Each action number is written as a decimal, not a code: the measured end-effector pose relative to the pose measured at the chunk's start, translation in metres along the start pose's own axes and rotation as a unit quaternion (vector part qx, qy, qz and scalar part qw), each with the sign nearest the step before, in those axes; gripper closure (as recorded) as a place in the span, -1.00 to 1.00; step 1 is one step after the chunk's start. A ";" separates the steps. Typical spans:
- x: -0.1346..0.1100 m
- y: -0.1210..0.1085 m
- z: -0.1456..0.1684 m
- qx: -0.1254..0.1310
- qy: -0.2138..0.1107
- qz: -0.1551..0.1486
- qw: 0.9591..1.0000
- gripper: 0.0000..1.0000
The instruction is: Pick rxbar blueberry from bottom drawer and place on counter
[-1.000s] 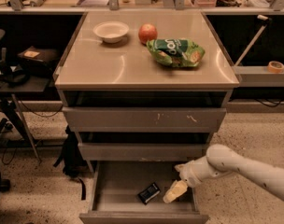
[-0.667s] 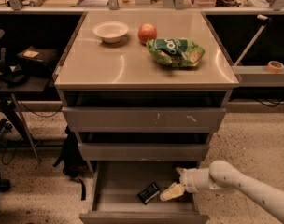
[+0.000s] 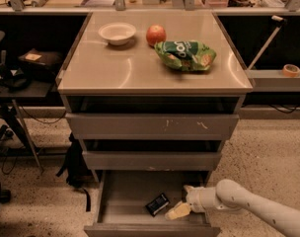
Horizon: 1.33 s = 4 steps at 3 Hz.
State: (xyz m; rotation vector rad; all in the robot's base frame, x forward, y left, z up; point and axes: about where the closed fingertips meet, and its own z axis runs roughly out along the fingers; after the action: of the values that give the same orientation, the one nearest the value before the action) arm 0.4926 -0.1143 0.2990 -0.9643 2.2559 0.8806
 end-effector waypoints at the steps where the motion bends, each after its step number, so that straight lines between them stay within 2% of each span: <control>1: 0.013 0.026 0.036 0.016 0.022 0.011 1.000 -1.00; 2: 0.016 0.026 0.079 0.047 0.006 0.079 0.996 -1.00; 3: 0.008 0.008 0.079 0.082 -0.012 0.083 0.993 -1.00; 4: 0.006 -0.004 0.081 0.100 -0.033 0.105 0.989 -1.00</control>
Offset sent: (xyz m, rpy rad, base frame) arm 0.0914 0.0409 -0.0899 -0.0890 -0.0866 -0.6584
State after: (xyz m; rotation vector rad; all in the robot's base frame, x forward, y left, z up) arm 0.5092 -0.0590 0.2410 -0.6089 2.3648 0.7429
